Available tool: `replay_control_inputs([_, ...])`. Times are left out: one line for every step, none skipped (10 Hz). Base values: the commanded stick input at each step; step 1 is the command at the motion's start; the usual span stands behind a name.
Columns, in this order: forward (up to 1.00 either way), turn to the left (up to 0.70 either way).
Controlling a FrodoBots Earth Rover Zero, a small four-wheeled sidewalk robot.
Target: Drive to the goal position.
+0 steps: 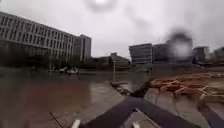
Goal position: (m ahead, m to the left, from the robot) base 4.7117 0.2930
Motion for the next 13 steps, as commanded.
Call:
replay_control_inputs([0.7, 0.0])
replay_control_inputs([0.7, 0.0])
replay_control_inputs([0.7, 0.0])
replay_control_inputs([0.7, 0.0])
replay_control_inputs([0.7, 0.0])
replay_control_inputs([0.7, 0.0])
replay_control_inputs([0.7, 0.0])
replay_control_inputs([0.7, 0.0])
replay_control_inputs([0.7, 0.0])
replay_control_inputs([0.7, 0.0])
replay_control_inputs([0.7, 0.0])
replay_control_inputs([0.7, 0.0])
replay_control_inputs([0.7, 0.0])
